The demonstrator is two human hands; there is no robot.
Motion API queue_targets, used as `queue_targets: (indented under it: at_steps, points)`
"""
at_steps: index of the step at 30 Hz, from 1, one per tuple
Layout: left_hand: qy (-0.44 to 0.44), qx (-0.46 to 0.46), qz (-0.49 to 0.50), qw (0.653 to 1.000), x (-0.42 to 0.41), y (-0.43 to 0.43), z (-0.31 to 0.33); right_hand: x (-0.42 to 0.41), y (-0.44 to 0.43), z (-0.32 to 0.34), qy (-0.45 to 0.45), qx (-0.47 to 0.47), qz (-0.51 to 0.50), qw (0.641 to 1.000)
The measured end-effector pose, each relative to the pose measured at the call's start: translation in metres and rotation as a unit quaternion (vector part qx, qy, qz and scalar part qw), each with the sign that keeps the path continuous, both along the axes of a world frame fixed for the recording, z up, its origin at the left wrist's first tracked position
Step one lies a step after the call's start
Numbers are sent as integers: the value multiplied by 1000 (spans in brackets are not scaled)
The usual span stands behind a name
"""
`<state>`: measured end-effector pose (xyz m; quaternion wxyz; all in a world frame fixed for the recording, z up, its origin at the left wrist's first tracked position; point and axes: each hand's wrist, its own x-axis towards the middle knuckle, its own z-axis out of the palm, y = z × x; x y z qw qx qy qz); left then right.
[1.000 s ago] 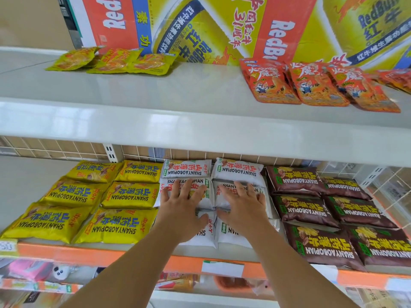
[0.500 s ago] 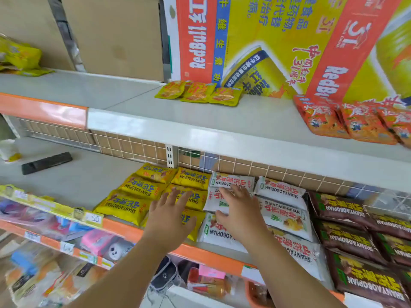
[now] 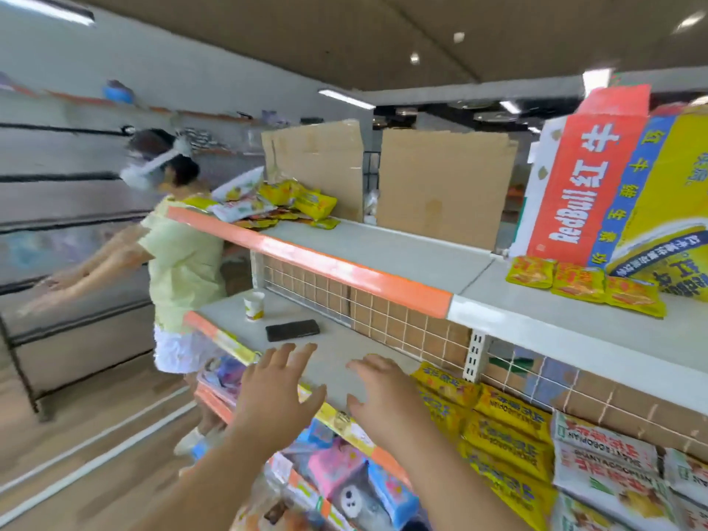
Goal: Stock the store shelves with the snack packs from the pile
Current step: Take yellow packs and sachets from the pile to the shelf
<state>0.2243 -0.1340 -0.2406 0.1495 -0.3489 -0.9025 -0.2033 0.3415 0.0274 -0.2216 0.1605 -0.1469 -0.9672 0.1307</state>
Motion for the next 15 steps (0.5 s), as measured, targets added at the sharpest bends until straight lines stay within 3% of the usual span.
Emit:
queue_targets:
  at_steps: [8,15]
  points:
    - [70,65,62,993,-69,-106,90,-89,-74,103,112,19,63,991]
    - [67,98,53,992,-105,-112,139,-132,-57,153,162,27,48,985]
